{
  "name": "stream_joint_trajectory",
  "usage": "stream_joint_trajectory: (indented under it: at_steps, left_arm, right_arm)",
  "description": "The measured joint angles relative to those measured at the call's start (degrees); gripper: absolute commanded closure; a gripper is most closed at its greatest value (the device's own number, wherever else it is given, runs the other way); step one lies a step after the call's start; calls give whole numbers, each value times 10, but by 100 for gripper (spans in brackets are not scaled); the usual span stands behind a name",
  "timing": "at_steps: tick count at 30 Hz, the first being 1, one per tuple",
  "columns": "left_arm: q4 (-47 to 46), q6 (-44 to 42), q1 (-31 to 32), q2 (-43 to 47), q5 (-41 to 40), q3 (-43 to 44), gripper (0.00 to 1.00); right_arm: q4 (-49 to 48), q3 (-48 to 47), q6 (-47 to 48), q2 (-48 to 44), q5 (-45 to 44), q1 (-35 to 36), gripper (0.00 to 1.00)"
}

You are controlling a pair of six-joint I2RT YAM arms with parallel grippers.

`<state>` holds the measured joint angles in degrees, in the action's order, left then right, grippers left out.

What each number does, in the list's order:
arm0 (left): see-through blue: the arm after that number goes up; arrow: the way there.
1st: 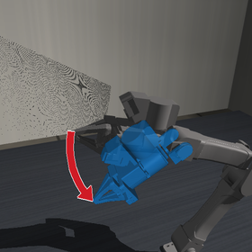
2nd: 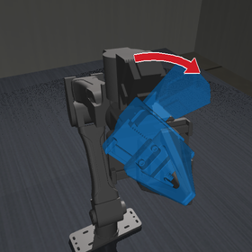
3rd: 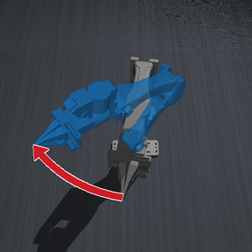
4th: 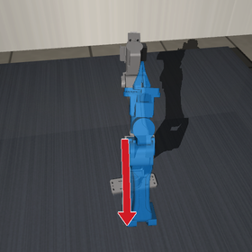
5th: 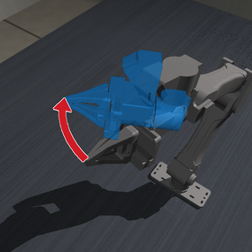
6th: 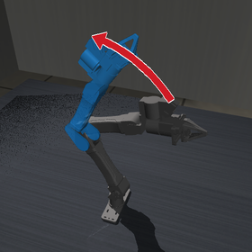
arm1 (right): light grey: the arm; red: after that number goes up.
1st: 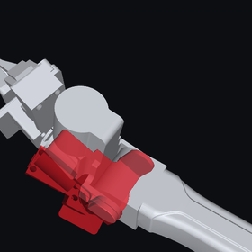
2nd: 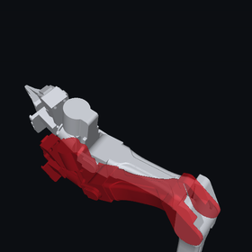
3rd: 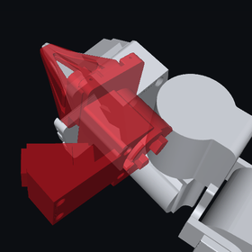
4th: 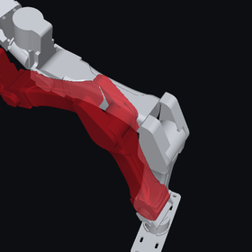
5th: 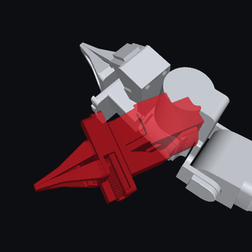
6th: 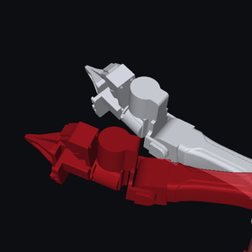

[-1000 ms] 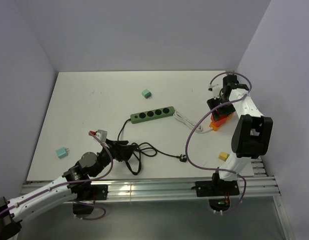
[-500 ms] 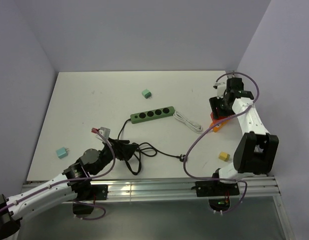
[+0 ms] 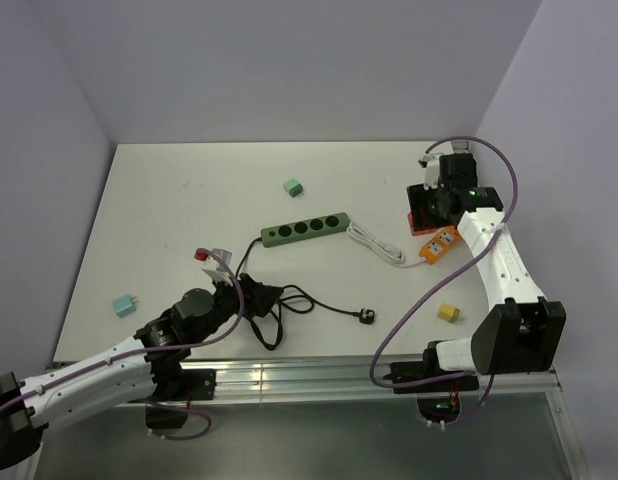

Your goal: Insert the plug

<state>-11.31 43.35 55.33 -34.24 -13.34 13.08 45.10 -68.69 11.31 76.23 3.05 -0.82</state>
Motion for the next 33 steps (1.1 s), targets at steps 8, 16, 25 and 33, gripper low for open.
stream_joint_trajectory:
  at_steps: [8, 16, 25, 33]
  left_arm:
    - [41, 35, 0, -48, -66, 64, 19]
    - [111, 44, -2, -169, -118, 193, 18]
    - [145, 44, -29, -225, -145, 251, 16]
    - [149, 45, -109, -319, -133, 315, 16]
  right_arm:
    - [59, -156, -104, 79, -64, 171, 100]
    - [93, -308, -196, 258, -87, 249, 100]
    - [136, -391, -211, 343, -10, 247, 100]
    - [163, -482, -222, 440, 41, 240, 100]
